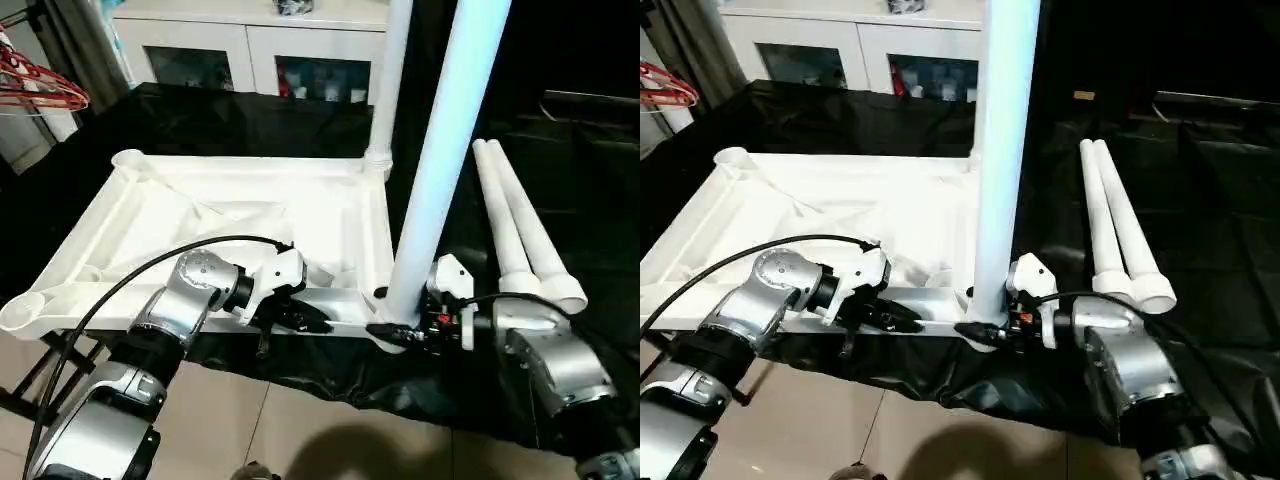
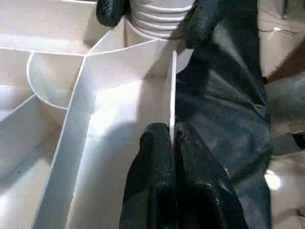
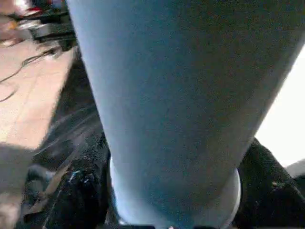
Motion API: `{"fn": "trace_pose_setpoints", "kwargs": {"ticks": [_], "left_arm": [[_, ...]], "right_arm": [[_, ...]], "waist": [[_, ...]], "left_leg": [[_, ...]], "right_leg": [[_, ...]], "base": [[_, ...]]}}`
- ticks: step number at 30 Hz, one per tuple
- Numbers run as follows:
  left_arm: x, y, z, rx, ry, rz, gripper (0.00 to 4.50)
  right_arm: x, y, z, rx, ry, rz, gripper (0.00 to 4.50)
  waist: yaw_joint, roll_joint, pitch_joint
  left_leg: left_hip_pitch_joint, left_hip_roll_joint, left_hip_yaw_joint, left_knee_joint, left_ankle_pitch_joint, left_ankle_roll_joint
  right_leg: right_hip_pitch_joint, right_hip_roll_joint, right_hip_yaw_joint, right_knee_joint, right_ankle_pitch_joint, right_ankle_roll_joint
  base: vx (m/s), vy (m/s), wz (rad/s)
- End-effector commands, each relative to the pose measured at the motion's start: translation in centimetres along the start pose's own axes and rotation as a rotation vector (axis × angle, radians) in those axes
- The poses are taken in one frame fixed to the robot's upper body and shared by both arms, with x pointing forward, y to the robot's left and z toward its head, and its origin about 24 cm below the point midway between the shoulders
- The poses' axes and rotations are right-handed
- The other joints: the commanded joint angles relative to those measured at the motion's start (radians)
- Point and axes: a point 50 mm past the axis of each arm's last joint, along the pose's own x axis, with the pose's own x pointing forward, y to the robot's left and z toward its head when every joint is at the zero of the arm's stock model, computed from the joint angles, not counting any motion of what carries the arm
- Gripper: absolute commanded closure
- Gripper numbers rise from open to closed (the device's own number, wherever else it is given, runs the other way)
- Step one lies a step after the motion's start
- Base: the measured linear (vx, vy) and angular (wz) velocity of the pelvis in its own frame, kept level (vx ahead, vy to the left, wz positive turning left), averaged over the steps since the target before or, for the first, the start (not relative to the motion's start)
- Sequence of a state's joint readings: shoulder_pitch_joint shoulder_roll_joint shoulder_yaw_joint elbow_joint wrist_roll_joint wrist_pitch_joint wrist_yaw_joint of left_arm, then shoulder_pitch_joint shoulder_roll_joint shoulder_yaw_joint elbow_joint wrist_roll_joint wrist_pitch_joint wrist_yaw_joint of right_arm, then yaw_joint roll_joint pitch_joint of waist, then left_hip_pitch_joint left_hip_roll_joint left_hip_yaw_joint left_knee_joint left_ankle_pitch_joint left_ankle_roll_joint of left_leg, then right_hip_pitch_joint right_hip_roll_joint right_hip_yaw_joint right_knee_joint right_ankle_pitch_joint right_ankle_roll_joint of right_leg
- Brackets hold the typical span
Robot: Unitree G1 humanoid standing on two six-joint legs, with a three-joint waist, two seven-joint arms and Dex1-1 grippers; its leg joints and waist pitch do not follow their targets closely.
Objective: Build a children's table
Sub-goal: Rotate leg to tighten
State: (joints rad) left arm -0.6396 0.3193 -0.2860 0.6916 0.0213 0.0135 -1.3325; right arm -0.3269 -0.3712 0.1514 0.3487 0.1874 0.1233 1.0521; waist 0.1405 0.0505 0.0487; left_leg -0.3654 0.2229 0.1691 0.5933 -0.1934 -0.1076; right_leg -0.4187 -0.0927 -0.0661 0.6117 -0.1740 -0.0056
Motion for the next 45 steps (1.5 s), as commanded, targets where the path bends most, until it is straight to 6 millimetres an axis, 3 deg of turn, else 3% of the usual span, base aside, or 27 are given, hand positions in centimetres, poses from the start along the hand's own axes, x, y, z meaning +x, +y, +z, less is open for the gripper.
{"fn": "trace_pose_setpoints", "kwargs": {"ticks": [1,2,4,5,6,11,13,14,17,21,25,27,32,37,41,42,45], "left_arm": [[1.1,0.8,2.2,0.029,-0.075,0.080,4.50],[1.7,1.2,2.3,0.010,-0.062,0.146,4.50],[2.1,1.5,2.4,0.002,-0.053,0.196,4.50],[2.2,1.6,2.5,0.001,-0.052,0.210,4.50],[2.5,1.8,2.6,0.000,-0.047,0.236,4.50],[4.0,2.9,3.4,-0.043,-0.023,0.427,4.50],[4.3,2.9,3.5,-0.045,-0.025,0.443,4.50],[5.0,2.8,3.9,-0.041,-0.031,0.443,4.50],[5.5,2.5,4.2,-0.036,-0.045,0.410,4.50],[5.2,2.5,4.0,-0.030,-0.047,0.397,4.50],[4.0,2.2,3.1,-0.001,-0.040,0.334,4.50],[3.3,2.0,2.8,0.012,-0.030,0.294,4.50],[1.5,1.6,1.8,0.045,0.006,0.187,4.50],[0.3,1.2,1.3,0.062,0.008,0.093,4.50],[-0.3,1.0,1.1,0.059,0.014,0.046,4.50],[-0.6,1.0,1.0,0.058,0.018,0.025,4.50],[-0.9,0.9,0.9,0.056,0.023,-0.004,4.50]], "right_arm": [[2.2,0.4,-0.3,0.028,-0.011,-0.062,1.76],[3.2,-0.2,-0.6,0.051,-0.013,-0.194,1.76],[4.1,-0.5,-0.8,0.073,-0.017,-0.289,1.77],[4.5,-0.6,-0.8,0.085,-0.020,-0.313,1.77],[5.1,-0.7,-0.7,0.096,-0.027,-0.344,1.77],[8.4,-0.9,-0.3,0.157,0.001,-0.566,1.78],[8.7,-0.9,-0.4,0.156,0.015,-0.591,1.78],[9.5,-0.6,-0.4,0.157,0.017,-0.593,1.78],[9.8,-0.4,-0.2,0.181,-0.015,-0.559,1.08],[9.3,-0.7,0.2,0.185,-0.054,-0.546,0.72],[8.0,-1.1,0.1,0.117,-0.048,-0.470,0.72],[7.3,-1.1,0.1,0.063,-0.041,-0.401,0.72],[4.9,-1.0,0.2,-0.039,-0.039,-0.222,0.72],[3.0,-1.0,0.4,-0.091,-0.028,-0.091,0.72],[1.9,-0.6,0.6,-0.129,-0.007,0.009,0.72],[1.5,-0.4,0.7,-0.135,0.005,0.064,0.72],[1.1,0.0,0.8,-0.143,0.022,0.133,0.72]], "waist": [[-0.004,-0.012,-0.067],[-0.006,-0.011,-0.065],[-0.021,-0.001,-0.064],[-0.027,-0.006,-0.062],[-0.026,0.001,-0.063],[-0.037,0.000,-0.061],[-0.037,0.002,-0.060],[-0.037,-0.003,-0.059],[-0.036,-0.002,-0.060],[-0.038,-0.007,-0.062],[-0.037,-0.006,-0.064],[-0.039,0.000,-0.066],[-0.037,0.000,-0.068],[-0.031,0.002,-0.067],[-0.024,-0.002,-0.066],[-0.023,-0.008,-0.067],[-0.019,-0.006,-0.068]], "left_leg": [[-0.002,-0.003,0.009,-0.071,-0.171,0.042],[0.000,-0.003,0.008,-0.072,-0.178,0.034],[0.006,-0.007,0.005,-0.076,-0.207,0.006],[0.004,-0.009,0.006,-0.077,-0.218,0.008],[0.003,-0.008,0.004,-0.077,-0.217,0.007],[0.011,-0.011,0.003,-0.083,-0.246,-0.006],[0.011,-0.011,0.003,-0.083,-0.255,-0.003],[0.009,-0.011,0.003,-0.084,-0.265,0.003],[0.010,-0.010,0.002,-0.085,-0.270,0.015],[0.007,-0.009,0.003,-0.085,-0.250,0.024],[0.004,-0.010,0.003,-0.083,-0.230,0.041],[0.001,-0.008,0.002,-0.081,-0.206,0.047],[0.003,-0.006,0.007,-0.074,-0.183,0.076],[0.004,-0.001,0.008,-0.073,-0.193,0.081],[0.005,0.000,0.009,-0.074,-0.192,0.074],[0.004,-0.001,0.010,-0.073,-0.187,0.075],[0.004,0.000,0.010,-0.071,-0.167,0.088]], "right_leg": [[0.064,-0.043,0.031,-0.070,-0.211,-0.214],[0.063,-0.044,0.030,-0.073,-0.234,-0.207],[0.061,-0.043,0.029,-0.082,-0.307,-0.180],[0.061,-0.041,0.030,-0.086,-0.322,-0.172],[0.061,-0.043,0.030,-0.085,-0.319,-0.171],[0.058,-0.040,0.029,-0.091,-0.353,-0.161],[0.056,-0.040,0.030,-0.093,-0.348,-0.162],[0.058,-0.040,0.029,-0.092,-0.357,-0.160],[0.059,-0.041,0.031,-0.094,-0.350,-0.159],[0.063,-0.040,0.032,-0.088,-0.289,-0.172],[0.066,-0.041,0.032,-0.085,-0.263,-0.184],[0.068,-0.041,0.033,-0.077,-0.203,-0.201],[0.073,-0.037,0.031,-0.068,-0.097,-0.245],[0.071,-0.039,0.031,-0.066,-0.105,-0.265],[0.072,-0.039,0.032,-0.065,-0.123,-0.260],[0.073,-0.038,0.032,-0.066,-0.123,-0.257],[0.073,-0.038,0.032,-0.064,-0.106,-0.259]], "base": [[0.000,0.000,0.00],[0.000,0.000,0.00],[0.000,0.000,0.00],[0.000,0.000,0.00],[0.000,0.000,0.00],[0.000,0.000,0.00],[0.000,0.000,0.00],[0.000,0.000,0.00],[0.000,0.000,0.00],[0.000,0.000,0.00],[0.000,0.000,0.00],[0.000,0.000,0.00],[0.000,0.000,0.00],[0.000,0.000,0.00],[0.000,0.000,0.00],[0.000,0.000,0.00],[0.000,0.000,0.00]]}}
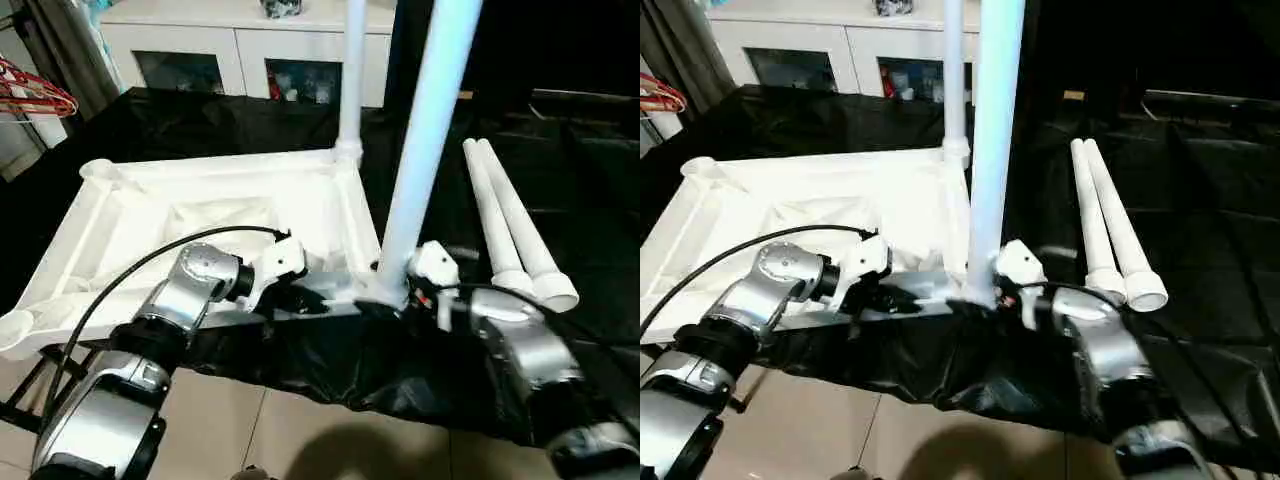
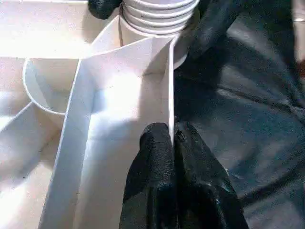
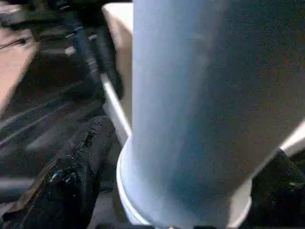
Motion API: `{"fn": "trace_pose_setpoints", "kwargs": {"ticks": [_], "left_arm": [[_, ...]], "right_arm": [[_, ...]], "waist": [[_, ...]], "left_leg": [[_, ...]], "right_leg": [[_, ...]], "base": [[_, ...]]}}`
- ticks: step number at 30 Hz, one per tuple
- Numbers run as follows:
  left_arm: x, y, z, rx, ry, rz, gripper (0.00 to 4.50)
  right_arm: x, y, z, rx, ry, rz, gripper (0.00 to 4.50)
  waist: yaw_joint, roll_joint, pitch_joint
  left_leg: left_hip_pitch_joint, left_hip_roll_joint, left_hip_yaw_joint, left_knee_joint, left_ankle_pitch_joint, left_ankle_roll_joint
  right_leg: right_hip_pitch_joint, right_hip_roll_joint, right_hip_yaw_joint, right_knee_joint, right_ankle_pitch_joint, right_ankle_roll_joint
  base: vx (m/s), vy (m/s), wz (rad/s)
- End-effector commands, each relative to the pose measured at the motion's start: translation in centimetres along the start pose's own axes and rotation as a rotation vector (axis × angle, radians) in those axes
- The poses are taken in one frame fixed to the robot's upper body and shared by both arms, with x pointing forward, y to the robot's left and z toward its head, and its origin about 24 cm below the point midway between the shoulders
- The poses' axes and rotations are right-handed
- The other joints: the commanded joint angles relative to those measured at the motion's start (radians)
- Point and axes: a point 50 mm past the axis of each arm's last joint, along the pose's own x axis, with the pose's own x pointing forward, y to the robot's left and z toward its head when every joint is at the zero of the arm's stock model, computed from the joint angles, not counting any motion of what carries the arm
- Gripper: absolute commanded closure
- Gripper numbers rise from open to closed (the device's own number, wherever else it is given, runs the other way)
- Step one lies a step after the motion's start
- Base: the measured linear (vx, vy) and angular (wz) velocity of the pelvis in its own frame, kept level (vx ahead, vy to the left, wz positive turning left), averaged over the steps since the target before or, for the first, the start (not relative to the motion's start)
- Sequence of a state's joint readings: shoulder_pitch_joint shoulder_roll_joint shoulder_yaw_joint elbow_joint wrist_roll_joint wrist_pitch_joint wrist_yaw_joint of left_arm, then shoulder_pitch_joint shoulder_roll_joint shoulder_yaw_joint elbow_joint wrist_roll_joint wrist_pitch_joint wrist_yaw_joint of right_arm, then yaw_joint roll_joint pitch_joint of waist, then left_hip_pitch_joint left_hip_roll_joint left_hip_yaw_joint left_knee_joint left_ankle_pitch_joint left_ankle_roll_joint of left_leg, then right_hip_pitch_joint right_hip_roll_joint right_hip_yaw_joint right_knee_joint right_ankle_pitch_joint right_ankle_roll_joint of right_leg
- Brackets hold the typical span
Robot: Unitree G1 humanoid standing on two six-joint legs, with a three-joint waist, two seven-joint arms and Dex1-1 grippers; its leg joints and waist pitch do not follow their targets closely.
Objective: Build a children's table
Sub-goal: Rotate leg to tighten
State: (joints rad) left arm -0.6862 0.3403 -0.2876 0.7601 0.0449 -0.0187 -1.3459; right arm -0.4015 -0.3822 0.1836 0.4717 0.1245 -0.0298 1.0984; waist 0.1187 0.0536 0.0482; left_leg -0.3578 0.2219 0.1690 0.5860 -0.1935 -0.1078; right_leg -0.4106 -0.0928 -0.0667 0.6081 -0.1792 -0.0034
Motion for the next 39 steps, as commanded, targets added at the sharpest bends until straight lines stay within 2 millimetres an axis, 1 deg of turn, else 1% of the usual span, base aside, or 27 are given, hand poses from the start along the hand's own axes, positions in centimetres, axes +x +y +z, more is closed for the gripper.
{"fn": "trace_pose_setpoints", "kwargs": {"ticks": [1,2,3,7,8,10,12,13,14,18,20,21,22,23,24,25,26,28,29,30,31,32,34,35,37,38,39], "left_arm": [[-0.1,0.1,1.0,0.045,-0.023,-0.021,4.50],[-0.1,0.0,0.9,0.045,-0.021,-0.031,4.50],[-0.3,-0.1,0.8,0.048,-0.010,-0.058,4.50],[-0.3,-0.2,0.6,0.055,0.017,-0.091,4.50],[-0.4,-0.2,0.6,0.056,0.022,-0.095,4.50],[-0.4,-0.2,0.5,0.057,0.026,-0.097,4.50],[-0.4,-0.3,0.5,0.056,0.026,-0.097,4.50],[-0.4,-0.3,0.5,0.056,0.026,-0.098,4.50],[-0.4,-0.2,0.5,0.055,0.020,-0.091,4.50],[-0.2,-0.1,0.6,0.050,-0.006,-0.061,4.50],[0.1,0.0,0.9,0.051,-0.030,-0.025,4.50],[0.3,0.2,1.0,0.040,-0.043,-0.001,4.50],[0.5,0.3,1.2,0.036,-0.054,0.024,4.50],[0.9,0.6,1.5,0.023,-0.070,0.071,4.50],[1.0,0.7,1.6,0.020,-0.074,0.080,4.50],[1.2,0.8,1.7,0.016,-0.081,0.096,4.50],[1.5,1.0,1.9,0.006,-0.082,0.128,4.50],[2.2,1.2,2.3,-0.007,-0.098,0.171,4.50],[2.5,1.3,2.5,-0.014,-0.098,0.198,4.50],[3.1,1.4,2.8,-0.018,-0.095,0.232,4.50],[3.1,1.4,2.8,-0.018,-0.095,0.232,4.50],[3.8,1.6,3.1,-0.028,-0.094,0.280,4.50],[4.2,1.7,3.4,-0.035,-0.096,0.306,4.50],[4.4,1.7,3.6,-0.036,-0.097,0.316,4.50],[5.2,1.7,4.1,-0.042,-0.112,0.348,4.50],[5.5,1.6,4.3,-0.028,-0.118,0.357,4.50],[5.9,1.5,4.5,-0.022,-0.122,0.360,4.50]], "right_arm": [[0.6,1.0,0.5,-0.015,-0.013,0.112,0.72],[0.5,1.2,0.6,-0.017,-0.008,0.138,0.72],[0.3,1.5,0.6,-0.018,0.002,0.185,0.86],[0.2,1.9,0.6,-0.013,0.019,0.244,1.14],[0.2,1.9,0.7,-0.012,0.022,0.252,1.14],[0.2,2.1,0.6,-0.005,0.024,0.264,1.35],[0.2,2.2,0.6,0.001,0.024,0.271,1.47],[0.2,2.3,0.5,0.004,0.022,0.273,1.54],[0.3,2.5,0.5,0.009,0.020,0.274,1.69],[0.6,2.7,0.3,0.039,0.003,0.248,1.74],[1.1,2.5,0.2,0.062,-0.009,0.183,1.74],[1.4,2.2,0.1,0.081,-0.018,0.128,1.74],[1.8,1.9,0.0,0.097,-0.026,0.070,1.74],[2.5,1.4,-0.2,0.126,-0.029,-0.031,1.75],[2.6,1.2,-0.2,0.133,-0.029,-0.057,1.75],[2.8,1.0,-0.3,0.145,-0.026,-0.098,1.75],[3.3,0.6,-0.5,0.152,-0.026,-0.163,1.75],[4.1,-0.1,-0.8,0.199,-0.016,-0.288,1.75],[4.5,-0.4,-0.9,0.218,-0.012,-0.354,1.75],[5.2,-0.8,-1.0,0.246,-0.004,-0.437,1.75],[5.2,-0.8,-1.0,0.246,-0.004,-0.437,1.75],[5.9,-1.0,-1.2,0.285,0.011,-0.520,1.75],[6.3,-1.2,-1.3,0.310,0.028,-0.583,1.75],[6.5,-1.3,-1.4,0.319,0.038,-0.614,1.75],[7.2,-1.3,-1.4,0.346,0.047,-0.675,1.75],[7.5,-1.3,-1.3,0.353,0.040,-0.691,1.75],[7.8,-1.3,-1.2,0.359,0.028,-0.699,1.75]], "waist": [[0.002,-0.015,-0.067],[0.004,-0.011,-0.067],[0.003,-0.016,-0.065],[0.009,-0.016,-0.065],[0.011,-0.016,-0.065],[0.013,-0.015,-0.066],[0.018,-0.017,-0.066],[0.020,-0.015,-0.066],[0.022,-0.016,-0.066],[0.023,-0.015,-0.067],[0.023,-0.018,-0.065],[0.023,-0.017,-0.065],[0.021,-0.019,-0.065],[0.016,-0.021,-0.062],[0.014,-0.020,-0.061],[0.008,-0.023,-0.060],[0.002,-0.021,-0.060],[-0.006,-0.023,-0.059],[-0.013,-0.022,-0.060],[-0.013,-0.020,-0.060],[-0.017,-0.020,-0.060],[-0.018,-0.020,-0.062],[-0.020,-0.020,-0.061],[-0.021,-0.019,-0.062],[-0.022,-0.017,-0.062],[-0.022,-0.023,-0.062],[-0.021,-0.022,-0.061]], "left_leg": [[-0.005,0.001,0.011,-0.063,-0.166,0.089],[-0.004,0.002,0.010,-0.064,-0.168,0.088],[-0.004,0.001,0.011,-0.064,-0.169,0.089],[-0.003,0.003,0.010,-0.065,-0.175,0.085],[-0.003,0.004,0.009,-0.066,-0.170,0.082],[-0.003,0.004,0.010,-0.064,-0.167,0.081],[-0.002,0.004,0.011,-0.064,-0.165,0.075],[-0.002,0.004,0.010,-0.064,-0.163,0.072],[-0.002,0.004,0.010,-0.064,-0.158,0.072],[-0.002,0.003,0.010,-0.063,-0.156,0.072],[-0.003,0.003,0.011,-0.065,-0.160,0.065],[-0.003,0.003,0.009,-0.067,-0.169,0.058],[-0.001,0.003,0.010,-0.067,-0.176,0.055],[-0.004,0.000,0.009,-0.071,-0.190,0.037],[-0.002,-0.001,0.008,-0.072,-0.196,0.030],[-0.001,-0.002,0.007,-0.075,-0.202,0.021],[0.000,-0.002,0.007,-0.075,-0.202,0.018],[-0.001,-0.005,0.007,-0.075,-0.204,0.014],[0.001,-0.005,0.007,-0.075,-0.196,0.011],[0.002,-0.006,0.008,-0.074,-0.196,0.014],[-0.001,-0.005,0.006,-0.075,-0.190,0.011],[0.001,-0.005,0.007,-0.074,-0.179,0.013],[0.000,-0.006,0.007,-0.075,-0.178,0.013],[-0.001,-0.006,0.007,-0.074,-0.173,0.018],[0.000,-0.006,0.007,-0.074,-0.180,0.017],[-0.001,-0.007,0.007,-0.074,-0.184,0.021],[0.000,-0.006,0.007,-0.075,-0.187,0.023]], "right_leg": [[0.065,-0.038,0.032,-0.060,-0.099,-0.263],[0.064,-0.040,0.032,-0.061,-0.112,-0.263],[0.064,-0.038,0.032,-0.063,-0.120,-0.261],[0.062,-0.040,0.033,-0.065,-0.159,-0.251],[0.062,-0.041,0.034,-0.063,-0.158,-0.248],[0.061,-0.041,0.034,-0.063,-0.152,-0.247],[0.060,-0.041,0.034,-0.063,-0.158,-0.245],[0.060,-0.042,0.034,-0.063,-0.157,-0.243],[0.061,-0.041,0.034,-0.062,-0.150,-0.241],[0.059,-0.041,0.034,-0.061,-0.140,-0.244],[0.060,-0.041,0.034,-0.063,-0.154,-0.240],[0.060,-0.042,0.034,-0.065,-0.178,-0.231],[0.058,-0.042,0.034,-0.066,-0.191,-0.228],[0.060,-0.045,0.034,-0.071,-0.244,-0.209],[0.058,-0.046,0.033,-0.073,-0.266,-0.203],[0.059,-0.045,0.032,-0.077,-0.297,-0.188],[0.057,-0.045,0.034,-0.078,-0.308,-0.183],[0.056,-0.044,0.033,-0.080,-0.318,-0.180],[0.055,-0.043,0.033,-0.080,-0.317,-0.176],[0.054,-0.043,0.034,-0.082,-0.314,-0.176],[0.055,-0.043,0.034,-0.079,-0.305,-0.179],[0.054,-0.043,0.035,-0.077,-0.280,-0.183],[0.056,-0.041,0.034,-0.077,-0.268,-0.187],[0.057,-0.041,0.034,-0.075,-0.245,-0.190],[0.055,-0.041,0.035,-0.075,-0.234,-0.195],[0.057,-0.041,0.035,-0.075,-0.235,-0.194],[0.056,-0.041,0.035,-0.076,-0.239,-0.193]], "base": [[0.000,0.000,0.00],[0.000,0.000,0.00],[0.000,0.000,0.00],[0.000,0.000,0.00],[0.000,0.000,0.00],[0.000,0.000,0.00],[0.000,0.000,0.00],[0.000,0.000,0.00],[0.000,0.000,0.00],[0.000,0.000,0.00],[0.000,0.000,0.00],[0.000,0.000,0.00],[0.000,0.000,0.00],[0.000,0.000,0.00],[0.000,0.000,0.00],[0.000,0.000,0.00],[0.000,0.000,0.00],[0.000,0.000,0.00],[0.000,0.000,0.00],[0.000,0.000,0.00],[0.000,0.000,0.00],[0.000,0.000,0.00],[0.000,0.000,0.00],[0.000,0.000,0.00],[0.000,0.000,0.00],[0.000,0.000,0.00],[0.000,0.000,0.00]]}}
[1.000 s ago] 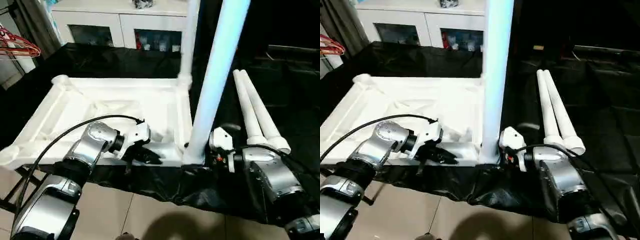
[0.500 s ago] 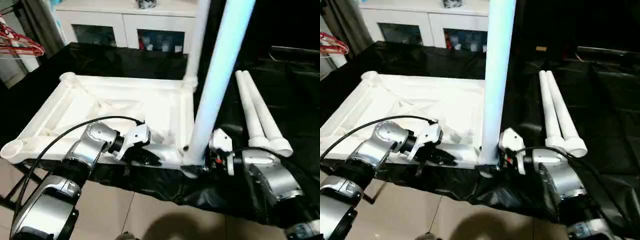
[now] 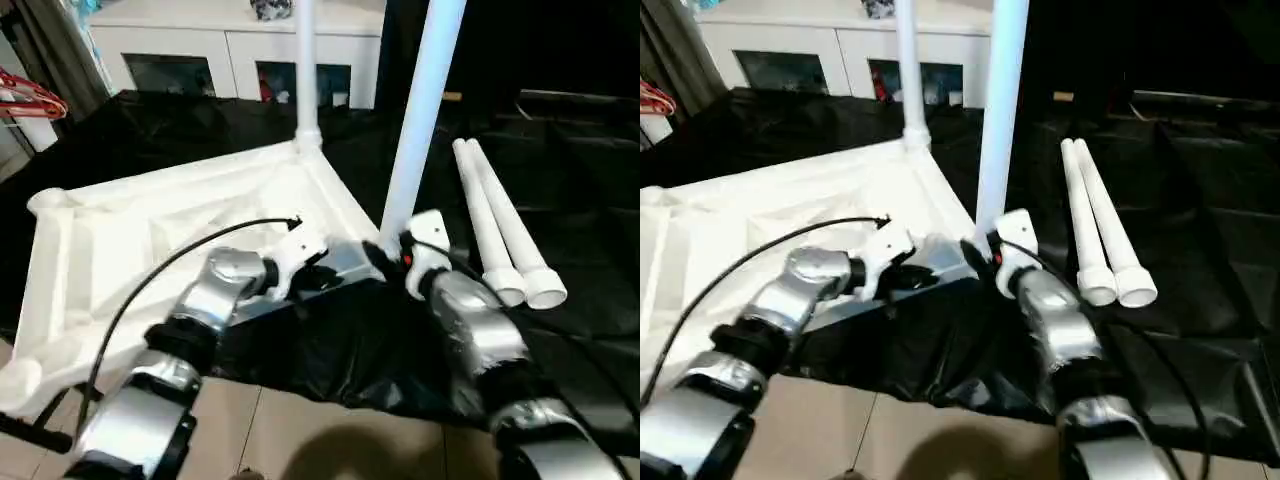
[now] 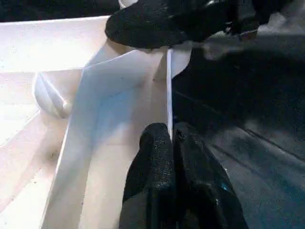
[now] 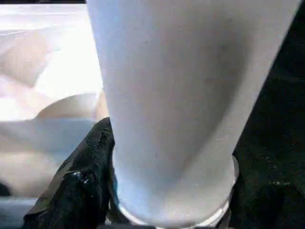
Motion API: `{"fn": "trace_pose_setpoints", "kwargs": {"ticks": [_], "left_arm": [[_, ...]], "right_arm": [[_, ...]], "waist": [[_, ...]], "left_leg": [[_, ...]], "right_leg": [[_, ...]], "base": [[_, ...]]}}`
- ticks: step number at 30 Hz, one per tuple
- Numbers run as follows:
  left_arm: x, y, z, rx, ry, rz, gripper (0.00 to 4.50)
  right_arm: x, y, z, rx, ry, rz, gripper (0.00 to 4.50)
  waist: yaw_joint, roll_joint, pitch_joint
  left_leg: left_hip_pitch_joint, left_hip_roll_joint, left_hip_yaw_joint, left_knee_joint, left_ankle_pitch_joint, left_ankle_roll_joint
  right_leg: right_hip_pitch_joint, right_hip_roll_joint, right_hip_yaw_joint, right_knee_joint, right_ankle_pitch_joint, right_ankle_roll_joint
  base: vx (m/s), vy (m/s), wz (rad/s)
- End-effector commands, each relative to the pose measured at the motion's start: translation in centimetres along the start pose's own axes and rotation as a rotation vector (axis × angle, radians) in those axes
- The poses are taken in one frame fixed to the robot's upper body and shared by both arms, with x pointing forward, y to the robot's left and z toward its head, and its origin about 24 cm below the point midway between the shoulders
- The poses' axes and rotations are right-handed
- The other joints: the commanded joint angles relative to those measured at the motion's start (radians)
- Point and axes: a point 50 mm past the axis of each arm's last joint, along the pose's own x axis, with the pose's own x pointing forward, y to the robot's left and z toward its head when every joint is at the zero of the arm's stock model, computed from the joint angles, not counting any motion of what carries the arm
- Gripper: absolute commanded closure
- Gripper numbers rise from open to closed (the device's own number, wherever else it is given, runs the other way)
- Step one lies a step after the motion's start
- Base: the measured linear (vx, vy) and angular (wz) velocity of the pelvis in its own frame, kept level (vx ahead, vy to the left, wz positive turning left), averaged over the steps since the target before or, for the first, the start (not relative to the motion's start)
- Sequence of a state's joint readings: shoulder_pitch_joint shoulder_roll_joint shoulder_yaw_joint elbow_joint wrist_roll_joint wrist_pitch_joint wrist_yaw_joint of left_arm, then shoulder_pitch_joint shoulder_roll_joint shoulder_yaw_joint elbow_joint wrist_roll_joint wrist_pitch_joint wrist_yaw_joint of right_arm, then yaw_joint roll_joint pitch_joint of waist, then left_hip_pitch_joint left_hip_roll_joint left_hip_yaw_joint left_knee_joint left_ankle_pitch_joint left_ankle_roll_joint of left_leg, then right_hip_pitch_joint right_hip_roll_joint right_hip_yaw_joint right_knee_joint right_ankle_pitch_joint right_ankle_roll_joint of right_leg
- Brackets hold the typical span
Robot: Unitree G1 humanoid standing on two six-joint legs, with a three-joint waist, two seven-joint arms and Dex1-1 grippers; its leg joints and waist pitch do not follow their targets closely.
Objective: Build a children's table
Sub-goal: Rotate leg to tighten
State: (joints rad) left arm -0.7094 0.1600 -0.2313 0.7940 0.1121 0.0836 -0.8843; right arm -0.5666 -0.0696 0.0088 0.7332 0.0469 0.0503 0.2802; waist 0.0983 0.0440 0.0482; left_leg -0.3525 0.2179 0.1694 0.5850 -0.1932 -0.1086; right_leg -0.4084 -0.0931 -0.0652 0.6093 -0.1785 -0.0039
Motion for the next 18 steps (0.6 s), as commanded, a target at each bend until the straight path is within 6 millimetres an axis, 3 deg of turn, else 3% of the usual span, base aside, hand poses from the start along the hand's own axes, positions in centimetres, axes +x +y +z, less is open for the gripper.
{"fn": "trace_pose_setpoints", "kwargs": {"ticks": [1,7,9,13,14,18], "left_arm": [[1.8,-1.3,2.7,0.064,-0.088,-0.038,4.50],[1.6,-1.7,2.6,0.079,-0.099,-0.084,4.50],[1.0,-1.7,2.2,0.095,-0.092,-0.129,4.50],[0.1,-1.5,1.5,0.119,-0.072,-0.188,4.50],[-0.4,-1.4,1.1,0.126,-0.066,-0.221,4.50],[-1.4,-1.1,0.8,0.130,-0.064,-0.274,4.50]], "right_arm": [[0.5,2.9,-2.3,0.025,0.096,0.077,1.40],[0.4,2.5,-1.8,0.009,0.065,0.116,0.70],[-0.1,1.7,-1.4,-0.046,0.051,0.177,0.70],[-1.0,0.9,-1.2,-0.153,0.037,0.309,0.70],[-1.5,0.5,-1.2,-0.208,0.035,0.371,0.70],[-2.7,-0.2,-1.0,-0.260,0.041,0.501,0.70]], "waist": [[-0.001,-0.012,-0.061],[0.001,-0.018,-0.062],[0.002,-0.018,-0.063],[0.007,-0.019,-0.068],[0.007,-0.011,-0.069],[0.010,-0.015,-0.066]], "left_leg": [[-0.005,-0.002,0.007,-0.074,-0.191,0.026],[-0.008,-0.002,0.007,-0.073,-0.183,0.043],[-0.010,-0.002,0.006,-0.072,-0.177,0.050],[-0.013,-0.001,0.009,-0.063,-0.122,0.082],[-0.013,-0.001,0.009,-0.060,-0.119,0.088],[-0.013,0.001,0.012,-0.059,-0.140,0.104]], "right_leg": [[0.053,-0.042,0.034,-0.078,-0.242,-0.192],[0.056,-0.042,0.034,-0.075,-0.220,-0.192],[0.059,-0.042,0.033,-0.073,-0.204,-0.197],[0.062,-0.040,0.033,-0.059,-0.079,-0.235],[0.062,-0.040,0.033,-0.057,-0.059,-0.242],[0.062,-0.037,0.031,-0.059,-0.077,-0.251]], "base": [[0.000,0.000,0.00],[0.000,0.000,0.00],[0.000,0.000,0.00],[0.000,0.000,0.00],[0.000,0.000,0.00],[0.000,0.000,0.00]]}}
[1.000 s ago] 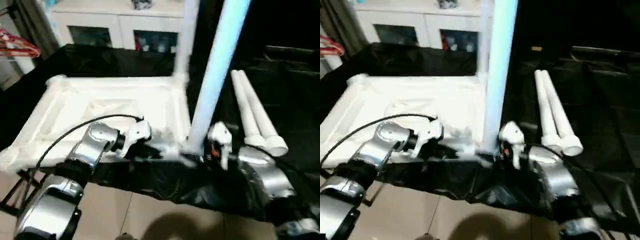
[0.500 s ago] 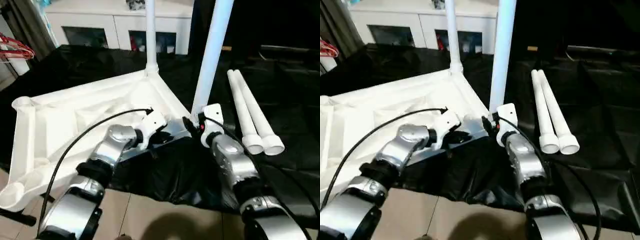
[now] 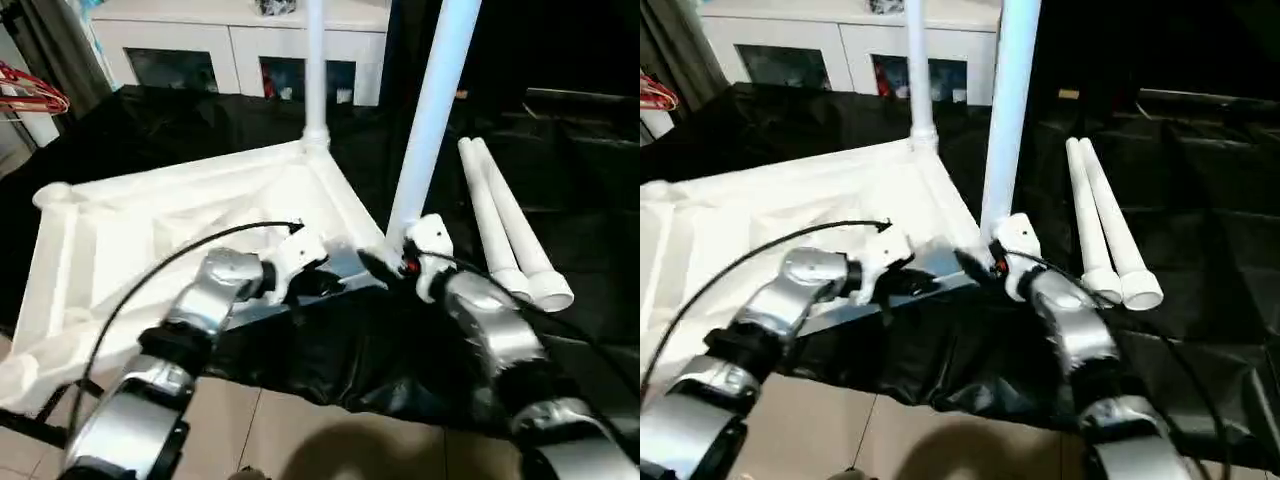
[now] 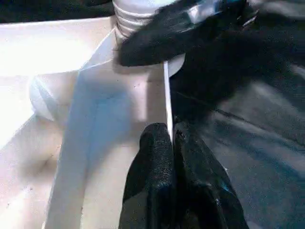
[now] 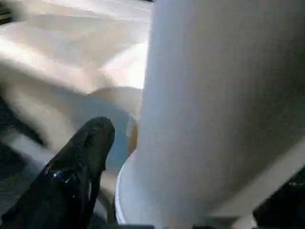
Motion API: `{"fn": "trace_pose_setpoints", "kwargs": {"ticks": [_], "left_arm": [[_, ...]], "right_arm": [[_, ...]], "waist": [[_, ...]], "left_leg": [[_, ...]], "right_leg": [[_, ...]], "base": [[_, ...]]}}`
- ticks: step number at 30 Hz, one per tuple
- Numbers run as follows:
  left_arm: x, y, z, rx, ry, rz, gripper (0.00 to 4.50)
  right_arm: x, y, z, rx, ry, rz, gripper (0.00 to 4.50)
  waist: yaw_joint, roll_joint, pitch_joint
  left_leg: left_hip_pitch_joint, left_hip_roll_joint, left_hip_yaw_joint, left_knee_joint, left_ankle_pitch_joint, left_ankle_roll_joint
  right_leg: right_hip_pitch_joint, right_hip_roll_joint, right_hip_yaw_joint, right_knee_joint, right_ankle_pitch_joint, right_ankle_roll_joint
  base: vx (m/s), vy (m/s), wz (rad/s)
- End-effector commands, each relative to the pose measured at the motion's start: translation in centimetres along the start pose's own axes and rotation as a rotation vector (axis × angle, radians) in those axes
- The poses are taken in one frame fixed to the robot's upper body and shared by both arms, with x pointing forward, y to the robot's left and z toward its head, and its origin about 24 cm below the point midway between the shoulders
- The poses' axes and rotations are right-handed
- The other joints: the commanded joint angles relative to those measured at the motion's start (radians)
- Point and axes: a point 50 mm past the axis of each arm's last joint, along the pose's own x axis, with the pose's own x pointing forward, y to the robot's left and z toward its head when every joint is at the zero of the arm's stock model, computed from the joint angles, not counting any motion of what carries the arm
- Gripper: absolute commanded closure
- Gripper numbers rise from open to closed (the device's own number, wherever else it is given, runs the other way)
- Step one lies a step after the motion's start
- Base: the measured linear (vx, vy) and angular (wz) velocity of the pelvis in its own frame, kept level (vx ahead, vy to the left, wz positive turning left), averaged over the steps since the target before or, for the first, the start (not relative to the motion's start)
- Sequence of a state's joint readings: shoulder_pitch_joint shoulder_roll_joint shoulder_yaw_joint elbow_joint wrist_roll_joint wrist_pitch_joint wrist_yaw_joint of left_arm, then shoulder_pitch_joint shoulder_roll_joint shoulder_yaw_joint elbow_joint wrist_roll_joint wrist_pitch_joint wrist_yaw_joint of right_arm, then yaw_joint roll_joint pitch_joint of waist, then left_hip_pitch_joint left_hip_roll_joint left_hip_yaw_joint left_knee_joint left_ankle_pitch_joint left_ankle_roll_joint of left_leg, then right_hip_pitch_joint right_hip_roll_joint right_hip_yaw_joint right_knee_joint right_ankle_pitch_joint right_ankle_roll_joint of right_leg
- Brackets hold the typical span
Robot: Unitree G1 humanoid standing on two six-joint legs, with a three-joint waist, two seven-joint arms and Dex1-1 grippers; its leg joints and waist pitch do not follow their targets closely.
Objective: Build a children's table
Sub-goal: Rotate leg to tighten
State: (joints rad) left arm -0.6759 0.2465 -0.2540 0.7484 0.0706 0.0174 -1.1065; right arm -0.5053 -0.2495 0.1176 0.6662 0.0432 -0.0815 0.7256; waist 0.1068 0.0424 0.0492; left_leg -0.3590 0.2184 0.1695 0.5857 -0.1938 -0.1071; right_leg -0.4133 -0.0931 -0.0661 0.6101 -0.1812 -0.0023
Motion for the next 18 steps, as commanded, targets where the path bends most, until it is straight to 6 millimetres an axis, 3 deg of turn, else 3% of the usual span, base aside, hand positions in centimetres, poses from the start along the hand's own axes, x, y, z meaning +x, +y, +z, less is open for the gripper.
{"fn": "trace_pose_setpoints", "kwargs": {"ticks": [1,4,8,10,18], "left_arm": [[0.4,-0.6,1.5,0.075,-0.047,-0.108,4.50],[-0.1,-0.6,1.4,0.075,-0.041,-0.144,4.50],[-0.8,-0.7,1.0,0.082,-0.023,-0.195,4.50],[-1.0,-0.7,1.0,0.093,-0.016,-0.208,4.50],[-1.6,-1.2,0.7,0.108,0.013,-0.321,4.50]], "right_arm": [[-0.1,1.4,-0.6,-0.008,0.043,0.169,0.70],[-0.9,1.7,-0.4,-0.018,0.043,0.264,0.70],[-2.0,2.5,-0.5,-0.066,0.055,0.402,0.70],[-2.4,2.7,-0.6,-0.081,0.059,0.447,0.70],[-3.7,4.0,-0.8,-0.033,0.090,0.628,0.84]], "waist": [[0.002,-0.014,-0.065],[0.010,-0.013,-0.065],[0.015,-0.014,-0.068],[0.016,-0.023,-0.067],[0.031,-0.020,-0.066]], "left_leg": [[-0.005,0.002,0.011,-0.063,-0.158,0.098],[-0.001,0.006,0.011,-0.063,-0.171,0.091],[-0.004,0.005,0.012,-0.060,-0.140,0.098],[-0.006,0.004,0.012,-0.060,-0.135,0.099],[-0.002,0.008,0.012,-0.062,-0.145,0.096]], "right_leg": [[0.066,-0.039,0.032,-0.063,-0.110,-0.251],[0.063,-0.040,0.034,-0.065,-0.146,-0.246],[0.064,-0.038,0.033,-0.058,-0.090,-0.258],[0.065,-0.038,0.032,-0.057,-0.095,-0.257],[0.062,-0.041,0.034,-0.062,-0.137,-0.247]], "base": [[0.000,0.000,0.00],[0.000,0.000,0.00],[0.000,0.000,0.00],[0.000,0.000,0.00],[0.000,0.000,0.00]]}}
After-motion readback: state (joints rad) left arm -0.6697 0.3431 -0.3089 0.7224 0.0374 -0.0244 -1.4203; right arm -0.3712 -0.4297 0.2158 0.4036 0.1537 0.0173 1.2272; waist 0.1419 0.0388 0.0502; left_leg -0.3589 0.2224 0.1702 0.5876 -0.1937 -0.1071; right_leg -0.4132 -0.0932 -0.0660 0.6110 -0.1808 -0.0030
